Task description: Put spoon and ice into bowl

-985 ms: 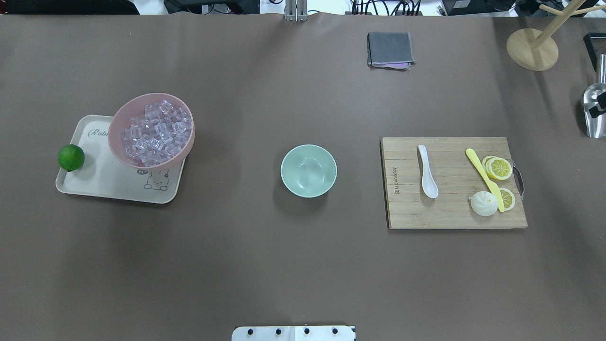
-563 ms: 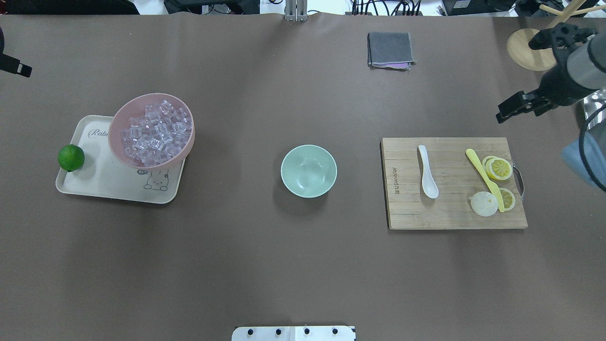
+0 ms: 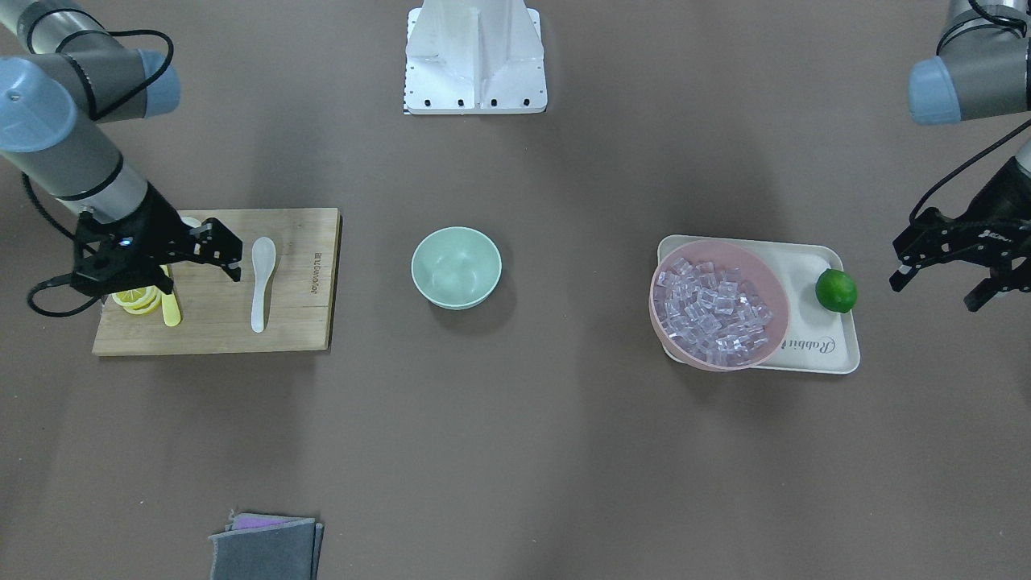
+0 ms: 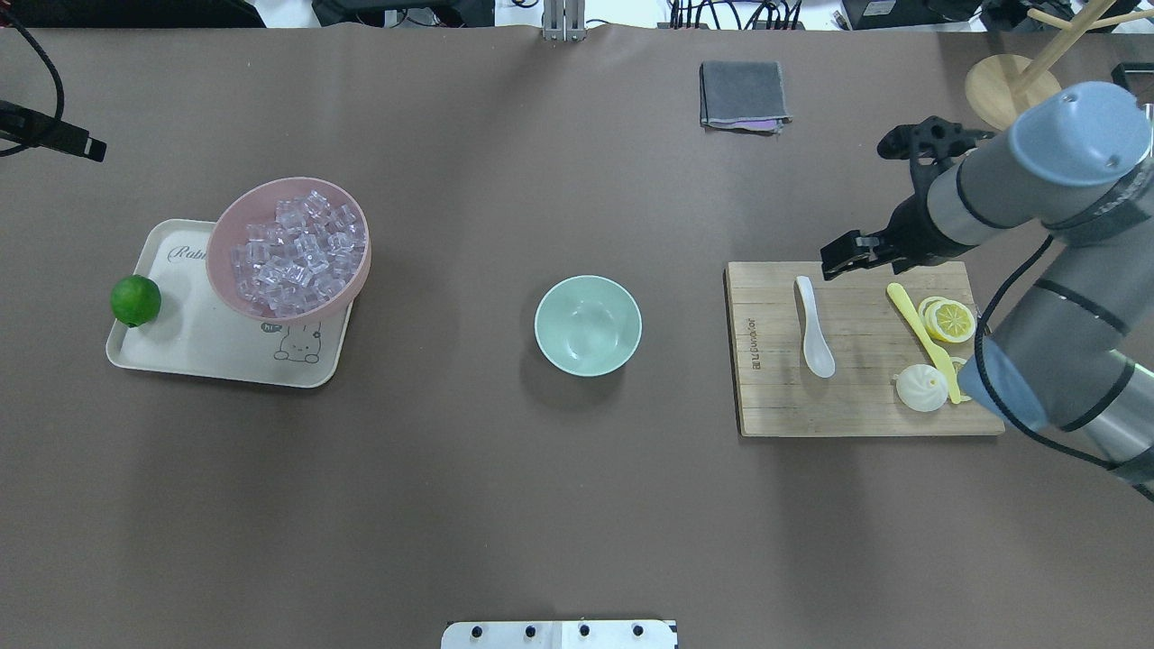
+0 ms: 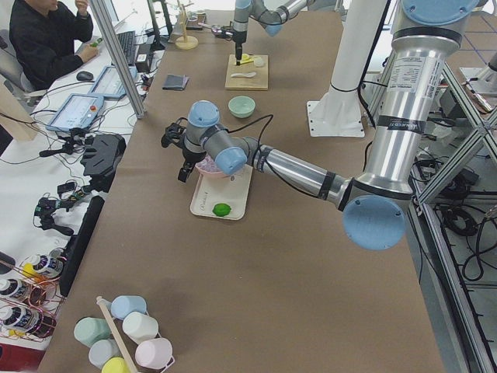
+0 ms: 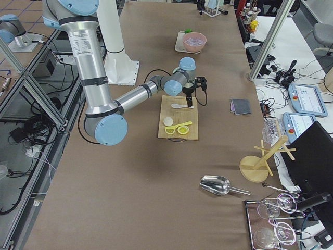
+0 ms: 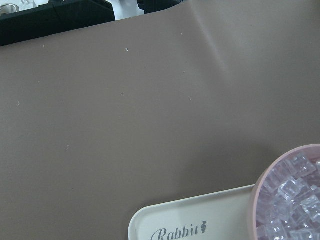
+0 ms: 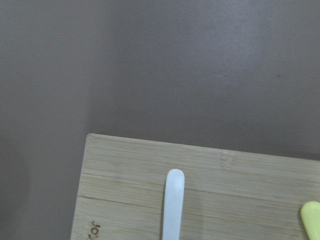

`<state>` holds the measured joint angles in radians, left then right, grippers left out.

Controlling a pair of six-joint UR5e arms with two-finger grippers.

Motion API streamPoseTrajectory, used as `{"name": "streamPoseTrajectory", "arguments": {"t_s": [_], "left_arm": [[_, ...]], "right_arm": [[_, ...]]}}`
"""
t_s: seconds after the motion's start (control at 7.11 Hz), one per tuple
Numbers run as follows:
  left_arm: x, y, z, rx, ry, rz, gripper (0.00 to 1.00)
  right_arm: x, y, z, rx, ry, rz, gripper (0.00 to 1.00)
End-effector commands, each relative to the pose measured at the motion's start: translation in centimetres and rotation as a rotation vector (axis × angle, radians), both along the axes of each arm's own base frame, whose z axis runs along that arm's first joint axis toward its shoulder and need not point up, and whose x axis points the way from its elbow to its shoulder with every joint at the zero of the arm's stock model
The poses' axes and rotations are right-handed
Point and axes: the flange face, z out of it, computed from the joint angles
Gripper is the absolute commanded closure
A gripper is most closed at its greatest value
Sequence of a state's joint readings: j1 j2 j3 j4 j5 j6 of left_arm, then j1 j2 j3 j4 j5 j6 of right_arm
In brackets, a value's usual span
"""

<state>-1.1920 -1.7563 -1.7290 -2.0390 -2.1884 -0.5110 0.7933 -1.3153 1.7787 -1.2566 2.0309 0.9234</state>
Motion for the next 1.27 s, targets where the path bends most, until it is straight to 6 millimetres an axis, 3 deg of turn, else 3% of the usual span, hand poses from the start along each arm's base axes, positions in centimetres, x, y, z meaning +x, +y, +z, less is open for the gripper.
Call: {"name": "streamPoseTrajectory", "arguments": {"t_s": [0.0, 0.28, 0.7, 1.13], "left_arm": [[0.7, -0.1, -0.6, 0.002, 0.003, -0.003, 0.02], [1.9, -0.2, -1.0, 0.009, 0.003, 0.012, 0.02], [2.1, -0.3, -1.3, 0.016, 0.006, 0.015, 0.03], [2.3, -0.4, -1.1, 0.014, 0.005, 0.018, 0.03]], "right_arm": [[-3.6, -1.1, 0.9, -0.043, 0.033, 0.039, 0.01], [-4.3, -1.6, 2.7, -0.066, 0.062, 0.037, 0.02], [-5.5, -0.8, 3.0, -0.074, 0.068, 0.017, 0.25], [-6.3, 0.1, 3.3, -0.077, 0.072, -0.002, 0.33]]}}
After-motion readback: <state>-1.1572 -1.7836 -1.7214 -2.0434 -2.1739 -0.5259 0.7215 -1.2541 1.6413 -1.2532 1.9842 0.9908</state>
